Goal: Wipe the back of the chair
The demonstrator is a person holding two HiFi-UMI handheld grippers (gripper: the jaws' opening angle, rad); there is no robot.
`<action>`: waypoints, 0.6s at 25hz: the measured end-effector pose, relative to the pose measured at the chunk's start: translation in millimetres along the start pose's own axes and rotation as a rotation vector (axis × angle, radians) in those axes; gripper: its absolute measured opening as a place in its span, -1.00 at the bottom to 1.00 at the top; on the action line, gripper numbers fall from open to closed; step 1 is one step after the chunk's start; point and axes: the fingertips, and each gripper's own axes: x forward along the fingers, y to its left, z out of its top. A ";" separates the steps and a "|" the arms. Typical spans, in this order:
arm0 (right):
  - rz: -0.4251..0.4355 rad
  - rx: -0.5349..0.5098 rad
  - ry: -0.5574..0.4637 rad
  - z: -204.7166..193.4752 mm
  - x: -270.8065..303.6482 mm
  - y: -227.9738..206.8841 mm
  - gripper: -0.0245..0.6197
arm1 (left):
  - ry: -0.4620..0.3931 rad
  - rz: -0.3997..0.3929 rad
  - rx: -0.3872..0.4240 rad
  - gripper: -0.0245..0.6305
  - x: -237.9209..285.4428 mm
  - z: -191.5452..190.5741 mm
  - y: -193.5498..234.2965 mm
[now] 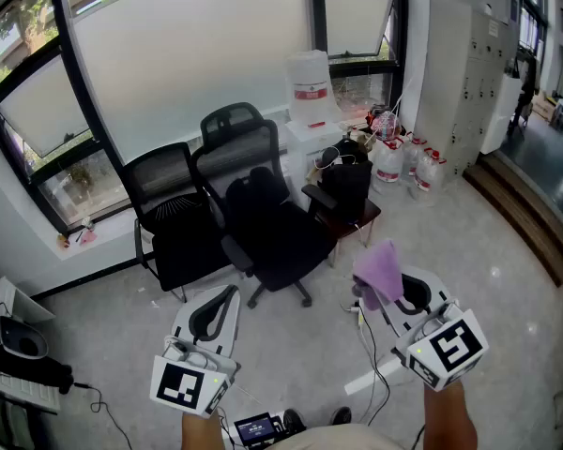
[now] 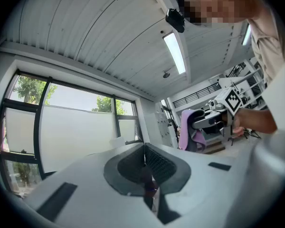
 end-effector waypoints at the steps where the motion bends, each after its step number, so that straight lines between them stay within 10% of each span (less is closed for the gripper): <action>1: 0.000 -0.001 -0.003 -0.9 -0.6 -0.8 -0.78 | -0.001 0.002 0.001 -0.90 0.4 -0.6 -1.1; 15: 0.001 0.013 -0.004 -10.7 -9.5 -22.1 -0.77 | 0.012 0.009 0.009 -0.90 16.0 -0.9 -18.8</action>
